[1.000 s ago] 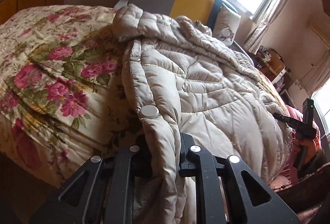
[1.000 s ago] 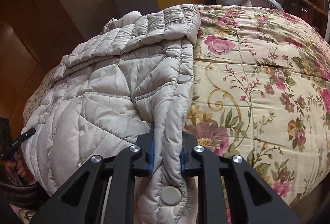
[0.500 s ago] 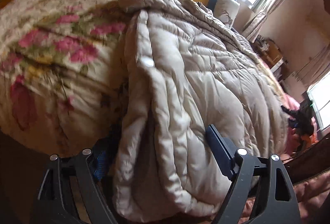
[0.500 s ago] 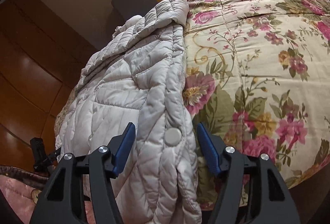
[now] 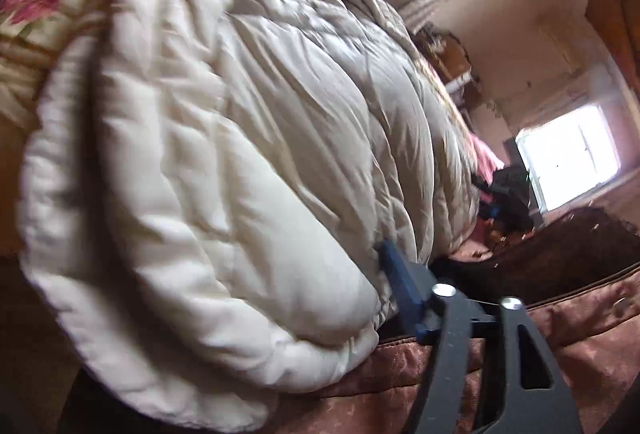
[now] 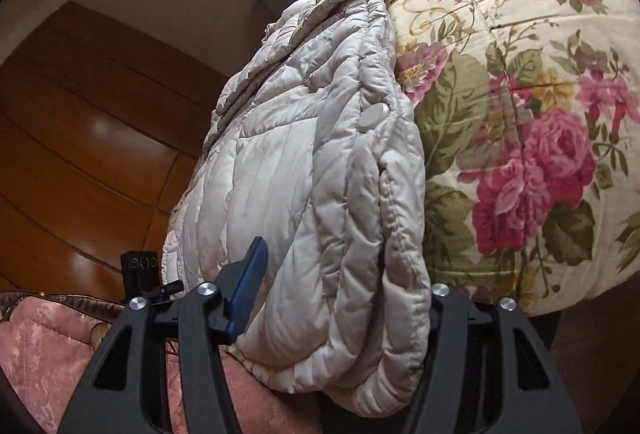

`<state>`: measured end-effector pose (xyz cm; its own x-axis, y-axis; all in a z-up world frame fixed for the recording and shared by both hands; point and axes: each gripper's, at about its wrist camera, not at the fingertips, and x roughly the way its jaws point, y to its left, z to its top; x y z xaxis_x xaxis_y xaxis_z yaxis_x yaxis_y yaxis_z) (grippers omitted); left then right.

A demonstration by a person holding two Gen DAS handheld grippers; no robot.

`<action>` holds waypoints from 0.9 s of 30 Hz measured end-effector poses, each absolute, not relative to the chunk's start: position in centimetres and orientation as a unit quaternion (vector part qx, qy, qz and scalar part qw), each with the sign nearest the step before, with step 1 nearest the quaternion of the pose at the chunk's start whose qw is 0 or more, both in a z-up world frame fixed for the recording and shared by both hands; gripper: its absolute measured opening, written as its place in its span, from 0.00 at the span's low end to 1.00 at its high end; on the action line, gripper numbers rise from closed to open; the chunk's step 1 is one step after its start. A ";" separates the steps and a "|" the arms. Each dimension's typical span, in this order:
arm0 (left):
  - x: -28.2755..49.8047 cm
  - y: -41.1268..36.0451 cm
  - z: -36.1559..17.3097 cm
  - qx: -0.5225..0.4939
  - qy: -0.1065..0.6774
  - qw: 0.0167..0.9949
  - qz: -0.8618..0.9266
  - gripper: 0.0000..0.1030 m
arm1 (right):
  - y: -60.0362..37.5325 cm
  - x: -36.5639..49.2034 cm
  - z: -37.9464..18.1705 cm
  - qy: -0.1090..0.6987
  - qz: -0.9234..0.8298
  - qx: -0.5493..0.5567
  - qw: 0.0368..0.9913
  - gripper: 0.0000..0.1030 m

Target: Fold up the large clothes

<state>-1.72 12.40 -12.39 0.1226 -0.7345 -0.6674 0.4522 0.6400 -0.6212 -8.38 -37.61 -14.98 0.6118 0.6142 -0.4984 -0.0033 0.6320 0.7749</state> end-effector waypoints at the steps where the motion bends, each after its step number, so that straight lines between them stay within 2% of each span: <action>1: -1.8 12.2 -12.2 -0.128 0.523 0.741 -0.402 0.44 | -37.4 -8.1 -15.2 0.409 0.193 0.381 0.807 0.41; 3: -1.8 12.1 -11.6 -0.132 0.514 0.744 -0.405 0.33 | -36.8 -7.7 -15.6 0.427 0.206 0.382 0.793 0.39; 7: -2.3 12.2 -10.2 -0.148 0.487 0.756 -0.411 0.23 | -35.2 -6.9 -15.7 0.458 0.232 0.366 0.776 0.39; 9: -2.5 12.3 -9.5 -0.161 0.474 0.761 -0.413 0.20 | -34.6 -6.9 -15.5 0.456 0.241 0.368 0.774 0.31; 11: -2.7 12.7 -8.5 -0.183 0.455 0.764 -0.418 0.18 | -34.3 -6.6 -15.0 0.441 0.250 0.383 0.772 0.20; 13: -2.7 13.2 -7.6 -0.204 0.435 0.769 -0.423 0.18 | -34.1 -6.5 -13.9 0.421 0.262 0.383 0.780 0.18; 20: -3.0 14.7 -3.8 -0.278 0.359 0.782 -0.427 0.15 | -35.3 -7.2 -9.1 0.281 0.328 0.434 0.791 0.16; 27: -4.3 16.1 -0.4 -0.303 0.301 0.786 -0.446 0.15 | -36.3 -7.8 -5.6 0.210 0.367 0.447 0.788 0.16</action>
<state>-4.28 16.12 -0.43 0.4202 -0.8846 -0.2023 0.5193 0.4172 -0.7458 -7.80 -36.29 -5.60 0.6425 0.7663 -0.0022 -0.3910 0.3302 0.8591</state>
